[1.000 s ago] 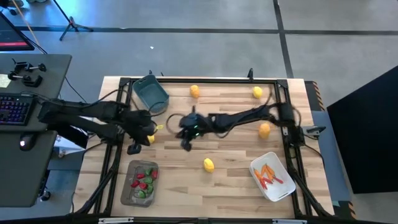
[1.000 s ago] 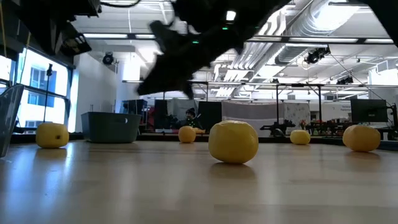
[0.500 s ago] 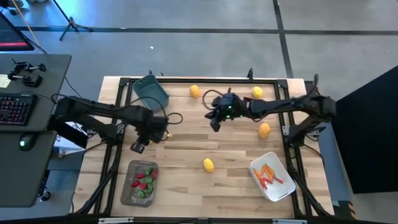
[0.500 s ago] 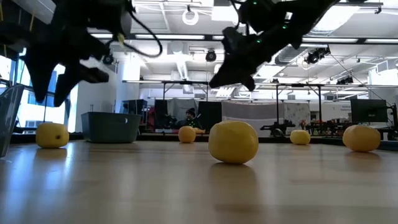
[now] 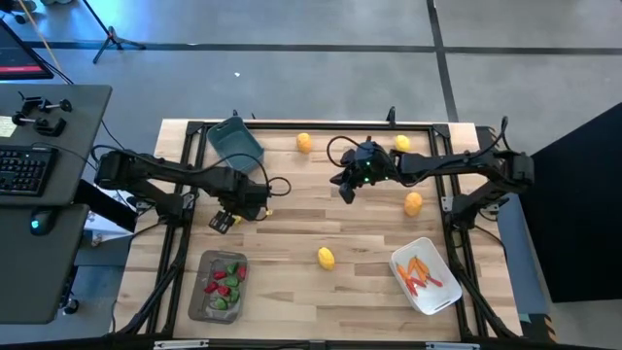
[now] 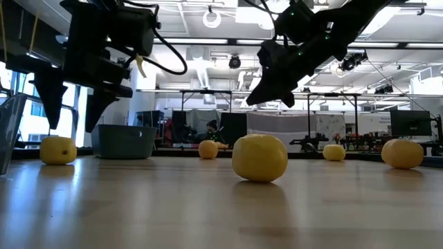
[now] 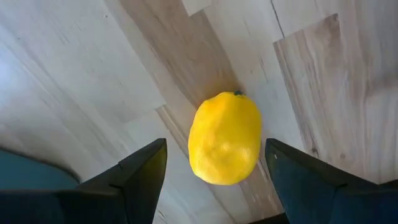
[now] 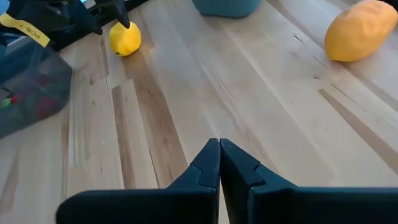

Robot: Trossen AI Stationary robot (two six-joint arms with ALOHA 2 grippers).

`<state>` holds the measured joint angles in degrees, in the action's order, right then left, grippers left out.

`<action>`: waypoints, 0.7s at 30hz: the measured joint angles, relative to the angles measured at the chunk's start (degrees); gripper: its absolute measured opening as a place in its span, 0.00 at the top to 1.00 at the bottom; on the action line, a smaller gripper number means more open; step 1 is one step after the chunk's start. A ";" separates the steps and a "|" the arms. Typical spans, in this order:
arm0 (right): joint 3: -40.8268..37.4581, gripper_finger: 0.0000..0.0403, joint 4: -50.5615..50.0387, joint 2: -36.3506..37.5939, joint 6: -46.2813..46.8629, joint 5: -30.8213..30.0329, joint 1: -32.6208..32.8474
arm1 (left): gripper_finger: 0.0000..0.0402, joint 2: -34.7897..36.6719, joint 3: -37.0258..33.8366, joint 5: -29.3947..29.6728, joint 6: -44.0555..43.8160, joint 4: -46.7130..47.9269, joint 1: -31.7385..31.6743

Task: Sort produce into baskets
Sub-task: Put the lemon into the blue bin

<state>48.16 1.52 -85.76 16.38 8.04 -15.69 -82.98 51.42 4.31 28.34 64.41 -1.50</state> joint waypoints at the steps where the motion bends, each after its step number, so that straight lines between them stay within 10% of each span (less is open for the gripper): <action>1: 0.00 1.00 0.02 0.00 -0.28 0.39 -0.14 | 0.35 0.00 0.00 -0.32 0.06 -0.14 0.00; 21: 0.00 1.00 -0.52 -0.04 -3.82 2.29 -0.85 | 0.35 -0.22 -6.27 0.07 2.42 -3.30 0.92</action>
<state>48.16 0.99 -85.80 12.56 10.33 -16.53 -83.20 45.15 4.39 30.76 61.10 -0.58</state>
